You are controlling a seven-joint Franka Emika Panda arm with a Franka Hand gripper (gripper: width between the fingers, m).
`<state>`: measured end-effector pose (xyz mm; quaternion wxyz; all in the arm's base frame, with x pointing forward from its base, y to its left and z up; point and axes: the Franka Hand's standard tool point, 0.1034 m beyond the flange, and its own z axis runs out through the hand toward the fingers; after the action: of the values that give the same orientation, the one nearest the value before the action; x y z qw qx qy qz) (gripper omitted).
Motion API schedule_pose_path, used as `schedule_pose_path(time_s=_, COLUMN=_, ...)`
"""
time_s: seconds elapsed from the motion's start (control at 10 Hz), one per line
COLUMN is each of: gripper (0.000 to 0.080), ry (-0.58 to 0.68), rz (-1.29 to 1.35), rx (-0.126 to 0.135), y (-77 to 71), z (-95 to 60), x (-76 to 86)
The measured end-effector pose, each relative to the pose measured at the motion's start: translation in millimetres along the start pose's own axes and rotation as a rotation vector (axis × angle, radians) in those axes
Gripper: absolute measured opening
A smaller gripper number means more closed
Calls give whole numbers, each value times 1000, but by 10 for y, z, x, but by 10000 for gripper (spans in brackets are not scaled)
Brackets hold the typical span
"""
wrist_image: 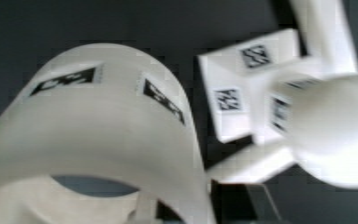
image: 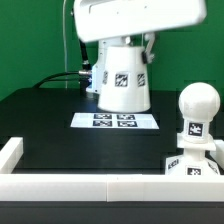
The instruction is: Assemble lamp
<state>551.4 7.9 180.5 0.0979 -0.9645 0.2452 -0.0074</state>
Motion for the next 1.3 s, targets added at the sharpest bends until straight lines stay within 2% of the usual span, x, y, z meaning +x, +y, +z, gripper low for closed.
schedule_pose_path(time_s=0.2, gripper=44, ry=-10, rz=54, rx=19, y=-276, z=-158, x=10)
schedule_pose_path(time_s=0.5, gripper=44, ry=-3, rz=124, rx=46, y=-801, z=-365, x=11)
schedule_pose_path(time_s=0.6, gripper=44, ry=0, rz=145, rx=47, y=-919, z=-349, x=35)
schedule_pose_path(time_s=0.8, gripper=44, ry=-4, rz=173, rx=36, y=-1136, z=-272, x=187)
schedule_pose_path(time_s=0.9, gripper=44, ry=1, rz=171, rx=32, y=-1165, z=-224, x=244)
schedule_pose_path(time_s=1.3, gripper=44, ry=5, rz=175, rx=-2, y=-1039, z=146, x=273)
